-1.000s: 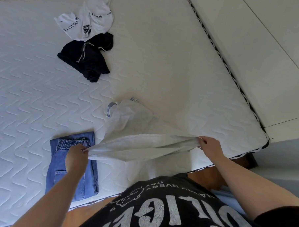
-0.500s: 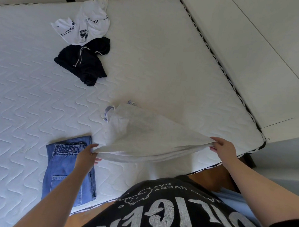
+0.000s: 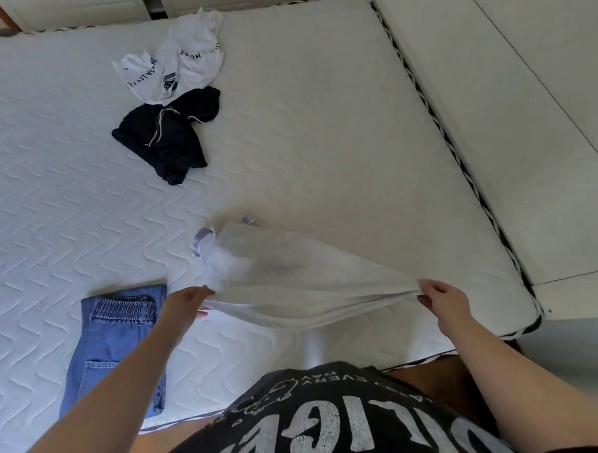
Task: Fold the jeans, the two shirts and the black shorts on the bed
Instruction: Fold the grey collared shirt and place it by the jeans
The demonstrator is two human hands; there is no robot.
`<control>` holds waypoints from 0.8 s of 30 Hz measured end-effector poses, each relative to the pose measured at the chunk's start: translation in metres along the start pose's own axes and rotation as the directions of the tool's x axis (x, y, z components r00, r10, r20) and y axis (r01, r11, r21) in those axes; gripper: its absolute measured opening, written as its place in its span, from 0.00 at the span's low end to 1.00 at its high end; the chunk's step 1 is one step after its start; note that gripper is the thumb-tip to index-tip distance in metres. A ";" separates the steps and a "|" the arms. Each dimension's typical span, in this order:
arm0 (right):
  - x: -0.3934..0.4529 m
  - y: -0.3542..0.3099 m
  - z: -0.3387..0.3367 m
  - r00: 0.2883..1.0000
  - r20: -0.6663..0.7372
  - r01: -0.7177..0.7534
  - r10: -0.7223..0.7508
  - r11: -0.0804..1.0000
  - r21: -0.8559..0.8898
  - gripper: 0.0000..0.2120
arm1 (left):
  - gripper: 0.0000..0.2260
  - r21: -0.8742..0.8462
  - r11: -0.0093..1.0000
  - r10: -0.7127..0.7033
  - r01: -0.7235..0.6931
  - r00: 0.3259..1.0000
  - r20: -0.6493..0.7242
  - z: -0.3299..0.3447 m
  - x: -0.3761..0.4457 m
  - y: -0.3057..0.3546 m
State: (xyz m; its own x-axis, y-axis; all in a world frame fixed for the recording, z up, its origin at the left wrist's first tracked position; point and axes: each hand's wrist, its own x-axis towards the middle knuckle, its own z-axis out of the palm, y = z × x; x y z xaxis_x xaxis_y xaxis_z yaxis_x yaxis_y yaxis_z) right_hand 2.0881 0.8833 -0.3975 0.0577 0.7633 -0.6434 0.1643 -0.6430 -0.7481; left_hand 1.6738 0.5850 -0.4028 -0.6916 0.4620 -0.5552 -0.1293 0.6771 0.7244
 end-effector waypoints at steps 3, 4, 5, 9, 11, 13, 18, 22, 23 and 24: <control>0.028 -0.011 -0.021 0.998 0.060 -0.026 0.036 0.988 -0.155 0.13 | 0.06 0.023 0.999 -0.044 0.044 0.999 -0.025 0.028 -0.002 0.007; 0.036 -0.014 -0.028 0.994 0.070 -0.064 0.080 0.976 -0.209 0.13 | 0.10 0.026 0.997 -0.077 0.078 0.996 -0.045 0.037 -0.003 0.006; 0.044 -0.018 -0.036 0.989 0.073 -0.106 0.131 0.954 -0.282 0.12 | 0.13 0.015 0.990 -0.139 0.140 0.988 -0.074 0.045 -0.005 0.006; 0.072 -0.019 -0.067 0.925 0.057 -0.218 0.374 0.649 -0.729 0.10 | 0.09 -0.022 0.874 -0.485 0.486 0.867 -0.109 0.068 -0.028 -0.004; 0.080 -0.014 -0.076 0.886 0.053 -0.275 0.460 0.613 -0.740 0.11 | 0.07 -0.034 0.789 -0.614 0.613 0.786 -0.072 0.072 -0.044 -0.012; 0.083 -0.010 -0.076 0.856 0.061 -0.392 0.514 0.721 -0.572 0.09 | 0.05 -0.108 0.754 -0.653 0.648 0.758 -0.011 0.080 -0.057 -0.014; 0.085 -0.033 -0.028 0.875 0.154 -0.461 0.459 0.887 -0.028 0.06 | 0.09 -0.358 0.795 -0.501 0.489 0.863 0.066 0.103 -0.050 0.035; 0.094 -0.087 0.038 0.948 0.182 -0.279 0.260 0.957 0.085 0.07 | 0.09 -0.542 0.782 -0.355 0.307 0.935 0.018 0.100 -0.003 0.111; 0.098 -0.107 0.054 0.956 0.195 -0.243 0.219 0.964 0.109 0.05 | 0.09 -0.572 0.782 -0.301 0.246 0.954 -0.002 0.095 0.012 0.132; 0.100 -0.129 0.069 0.962 0.215 -0.193 0.170 0.977 0.090 0.04 | 0.10 -0.588 0.786 -0.247 0.189 0.969 -0.018 0.090 0.025 0.156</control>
State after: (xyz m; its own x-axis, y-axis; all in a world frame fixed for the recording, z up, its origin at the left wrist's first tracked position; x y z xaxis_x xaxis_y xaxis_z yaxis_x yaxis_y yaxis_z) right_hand 2.0052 1.0387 -0.3766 -0.1280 0.6115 -0.7808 0.0611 -0.7809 -0.6216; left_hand 1.7003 0.7536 -0.3401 -0.6511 0.2696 -0.7095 -0.6507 0.2828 0.7047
